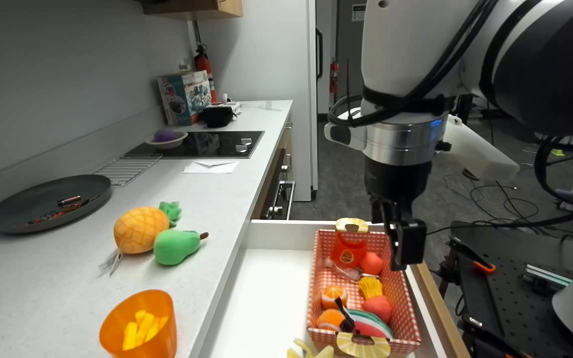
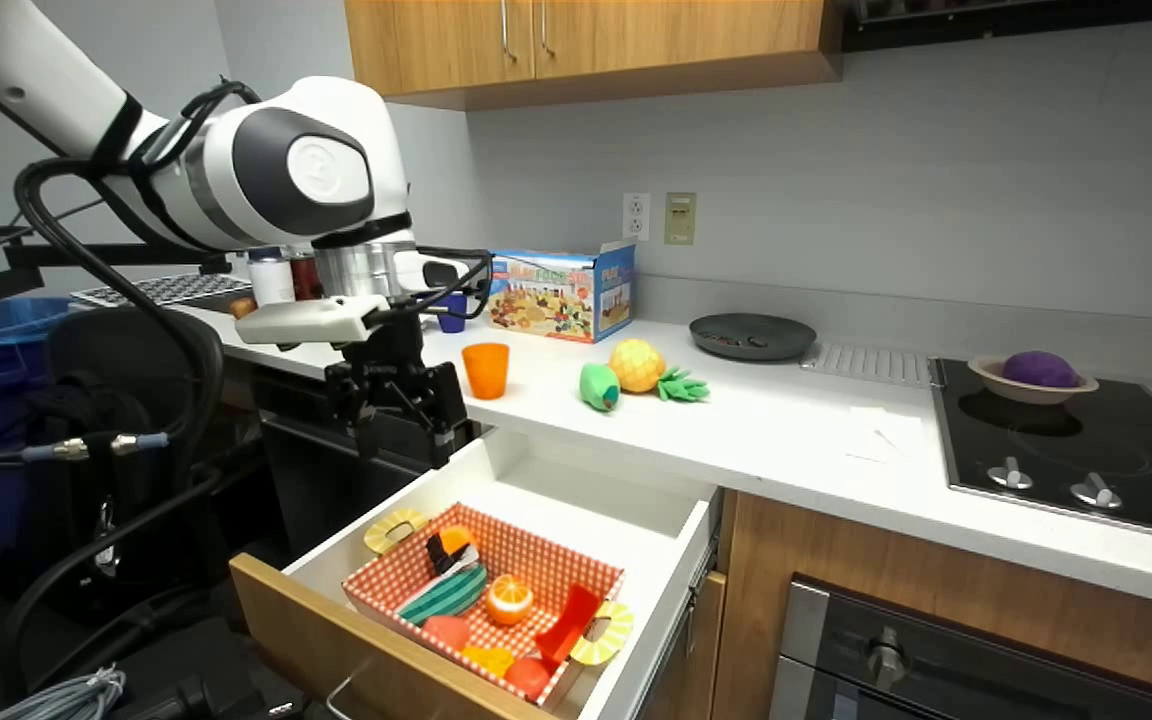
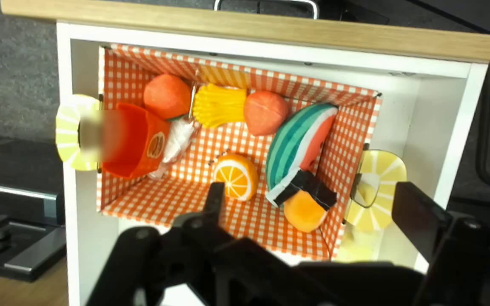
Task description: Open the drawer
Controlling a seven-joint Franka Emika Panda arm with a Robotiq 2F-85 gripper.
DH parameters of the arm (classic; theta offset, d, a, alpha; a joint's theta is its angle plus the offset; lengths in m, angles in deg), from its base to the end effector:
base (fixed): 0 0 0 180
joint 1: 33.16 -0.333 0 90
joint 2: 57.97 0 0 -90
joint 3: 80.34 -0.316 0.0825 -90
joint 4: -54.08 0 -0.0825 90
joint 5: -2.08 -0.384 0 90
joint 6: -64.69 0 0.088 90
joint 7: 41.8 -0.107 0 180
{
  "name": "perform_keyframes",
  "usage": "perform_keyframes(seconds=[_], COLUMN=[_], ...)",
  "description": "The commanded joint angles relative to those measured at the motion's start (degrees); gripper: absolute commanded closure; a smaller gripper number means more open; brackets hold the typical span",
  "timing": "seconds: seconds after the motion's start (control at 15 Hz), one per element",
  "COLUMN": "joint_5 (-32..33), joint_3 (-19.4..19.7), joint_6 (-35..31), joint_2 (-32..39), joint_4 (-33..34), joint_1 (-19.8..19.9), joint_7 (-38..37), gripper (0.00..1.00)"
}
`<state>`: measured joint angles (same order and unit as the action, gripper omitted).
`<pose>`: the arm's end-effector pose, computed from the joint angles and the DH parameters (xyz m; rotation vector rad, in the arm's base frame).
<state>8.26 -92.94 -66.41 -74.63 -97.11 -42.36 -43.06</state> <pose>0.3751 0.1436 0.3344 2.9229 0.6248 -0.0595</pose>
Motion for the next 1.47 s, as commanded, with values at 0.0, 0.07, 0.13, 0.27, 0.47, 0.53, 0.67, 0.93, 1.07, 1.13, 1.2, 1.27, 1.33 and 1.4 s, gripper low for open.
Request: perform_keyframes(seconds=[0.0,0.07,0.13,0.27,0.47,0.53,0.67,0.93,1.07,1.13,1.2,1.27,1.33,1.4], joint_5=[2.8,3.0,2.9,2.7,0.4,1.7,1.6,1.6,1.6,1.6,1.6,1.6,1.6,1.6], joint_3=[-1.1,-1.2,-1.1,-1.1,0.0,-0.7,-0.7,-0.7,-0.7,-0.7,-0.7,-0.7,-0.7,-0.7], joint_6=[0.5,0.3,0.0,-0.9,-2.4,-0.8,-0.8,-0.8,-0.8,-0.8,-0.8,-0.8,-0.8,-0.8], joint_2=[-3.5,-4.3,-5.0,-6.8,-9.9,-5.9,-6.2,-5.7,-5.7,-5.7,-5.7,-5.7,-5.7,-5.7], joint_4=[1.1,1.2,1.3,0.9,-0.6,1.8,1.6,1.6,1.6,1.6,1.6,1.6,1.6,1.6], joint_1=[-1.1,-1.3,-1.6,-2.0,-3.3,-2.1,-2.2,-2.2,-2.2,-2.2,-2.2,-2.2,-2.2,-2.2], joint_7=[-1.4,-1.3,-1.0,-0.7,1.1,-0.5,-0.4,-0.4,-0.4,-0.4,-0.4,-0.4,-0.4,-0.4], gripper=[0.00,0.00,0.00,0.00,0.00,0.00,0.00,0.00,0.00,0.00,0.00,0.00,0.00,0.00])
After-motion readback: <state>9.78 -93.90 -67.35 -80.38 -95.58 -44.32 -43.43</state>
